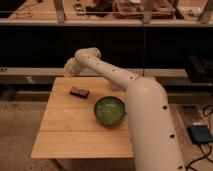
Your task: Push the eraser across the table
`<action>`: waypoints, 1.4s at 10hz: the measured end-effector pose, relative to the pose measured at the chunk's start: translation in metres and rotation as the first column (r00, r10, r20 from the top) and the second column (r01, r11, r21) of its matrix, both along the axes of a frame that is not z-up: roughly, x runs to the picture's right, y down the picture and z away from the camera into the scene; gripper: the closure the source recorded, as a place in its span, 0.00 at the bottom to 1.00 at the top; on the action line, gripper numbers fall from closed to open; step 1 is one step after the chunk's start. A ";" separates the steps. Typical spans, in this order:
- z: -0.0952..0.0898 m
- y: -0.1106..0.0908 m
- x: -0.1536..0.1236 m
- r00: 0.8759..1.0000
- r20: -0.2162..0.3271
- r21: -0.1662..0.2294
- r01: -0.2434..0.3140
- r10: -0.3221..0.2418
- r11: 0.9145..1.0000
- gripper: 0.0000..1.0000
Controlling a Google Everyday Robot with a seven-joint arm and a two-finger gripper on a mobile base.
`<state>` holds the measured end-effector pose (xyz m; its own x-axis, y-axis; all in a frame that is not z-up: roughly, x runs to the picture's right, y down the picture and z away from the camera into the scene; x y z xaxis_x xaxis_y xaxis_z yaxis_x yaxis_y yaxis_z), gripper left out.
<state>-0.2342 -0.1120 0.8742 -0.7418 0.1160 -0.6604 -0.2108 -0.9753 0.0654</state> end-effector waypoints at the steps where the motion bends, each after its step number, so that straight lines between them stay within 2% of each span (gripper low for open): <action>1: 0.001 0.001 0.000 1.000 -0.005 -0.003 0.004 -0.004 1.000 0.75; 3: 0.015 0.009 0.018 0.997 -0.071 -0.048 0.004 -0.008 0.999 0.75; 4: 0.030 0.015 0.043 0.989 -0.147 -0.090 -0.008 -0.005 0.996 0.75; 5: 0.048 0.025 0.079 0.965 -0.263 -0.149 -0.043 0.002 0.988 0.75; 6: 0.060 0.032 0.107 0.936 -0.351 -0.192 -0.085 0.013 0.978 0.75; 7: 0.070 0.037 0.134 0.898 -0.439 -0.226 -0.133 0.021 0.965 0.75; 8: 0.080 0.043 0.156 0.849 -0.527 -0.251 -0.185 0.026 0.950 0.75; 9: 0.088 0.046 0.161 0.806 -0.591 -0.271 -0.234 0.030 0.934 0.75; 10: 0.093 0.046 0.155 0.794 -0.606 -0.277 -0.255 0.038 0.926 0.75; 11: 0.097 0.042 0.139 0.799 -0.599 -0.281 -0.275 0.055 0.920 0.75; 12: 0.101 0.036 0.118 0.813 -0.577 -0.282 -0.286 0.076 0.916 0.75; 13: 0.104 0.030 0.100 0.828 -0.555 -0.282 -0.282 0.083 0.917 0.75; 14: 0.108 0.025 0.092 0.836 -0.542 -0.280 -0.279 0.089 0.918 0.75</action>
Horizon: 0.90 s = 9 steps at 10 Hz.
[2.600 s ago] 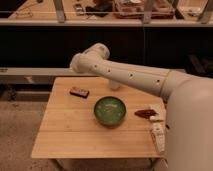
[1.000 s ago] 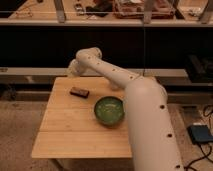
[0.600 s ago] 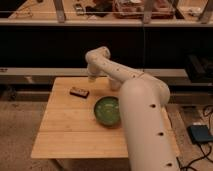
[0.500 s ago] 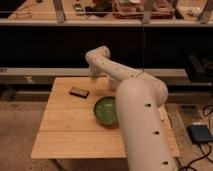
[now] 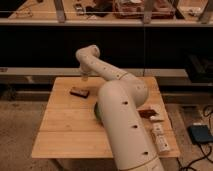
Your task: Push the eraser across the table
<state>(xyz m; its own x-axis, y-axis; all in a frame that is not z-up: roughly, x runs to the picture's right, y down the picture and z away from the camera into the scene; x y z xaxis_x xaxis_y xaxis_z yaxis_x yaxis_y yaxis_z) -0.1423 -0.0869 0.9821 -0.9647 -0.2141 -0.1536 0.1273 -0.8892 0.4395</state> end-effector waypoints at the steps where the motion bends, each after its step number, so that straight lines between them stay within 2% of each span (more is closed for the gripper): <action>1: 0.004 -0.002 -0.005 1.000 0.011 -0.002 0.000 0.000 1.000 0.75; 6: 0.019 0.012 -0.027 0.999 0.042 -0.051 0.028 -0.026 0.998 0.75; 9: 0.024 0.024 -0.045 0.996 0.056 -0.066 0.069 -0.065 0.995 0.75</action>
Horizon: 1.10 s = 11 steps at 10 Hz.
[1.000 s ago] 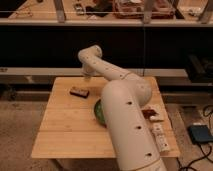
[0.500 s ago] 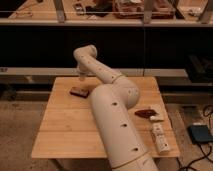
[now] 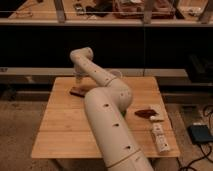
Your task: Push the eraser across the table
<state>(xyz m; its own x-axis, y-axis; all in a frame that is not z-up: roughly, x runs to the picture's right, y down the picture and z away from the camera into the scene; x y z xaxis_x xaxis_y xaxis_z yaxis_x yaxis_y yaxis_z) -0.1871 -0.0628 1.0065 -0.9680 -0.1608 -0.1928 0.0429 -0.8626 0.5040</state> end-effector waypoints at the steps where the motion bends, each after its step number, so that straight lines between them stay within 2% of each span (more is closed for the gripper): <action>1: 0.003 0.004 0.000 1.000 -0.002 -0.005 0.005 -0.005 1.000 0.75; 7: 0.017 0.020 0.008 0.999 -0.025 -0.032 0.023 -0.023 0.999 0.75; 11: 0.027 0.031 0.011 1.000 -0.020 -0.048 0.004 -0.005 0.999 0.75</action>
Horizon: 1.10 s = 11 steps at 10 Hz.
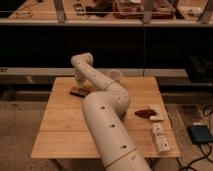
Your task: Push the eraser across the table
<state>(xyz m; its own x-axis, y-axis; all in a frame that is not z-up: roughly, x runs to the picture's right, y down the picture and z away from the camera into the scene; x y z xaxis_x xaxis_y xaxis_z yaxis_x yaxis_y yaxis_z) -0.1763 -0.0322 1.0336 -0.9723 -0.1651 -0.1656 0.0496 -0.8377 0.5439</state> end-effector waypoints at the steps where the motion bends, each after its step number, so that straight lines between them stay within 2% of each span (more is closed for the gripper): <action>1: 0.000 0.000 0.004 1.000 -0.002 -0.001 0.008 -0.008 1.000 0.75; 4: -0.006 0.002 0.008 0.999 0.007 -0.007 0.048 -0.048 0.999 0.75; 6: -0.015 0.006 -0.006 0.995 0.040 -0.009 0.089 -0.089 0.996 0.75; 8: -0.028 0.016 -0.035 0.985 0.102 -0.008 0.138 -0.137 0.990 0.75; 11: -0.038 0.034 -0.054 0.968 0.147 -0.015 0.206 -0.202 0.978 0.75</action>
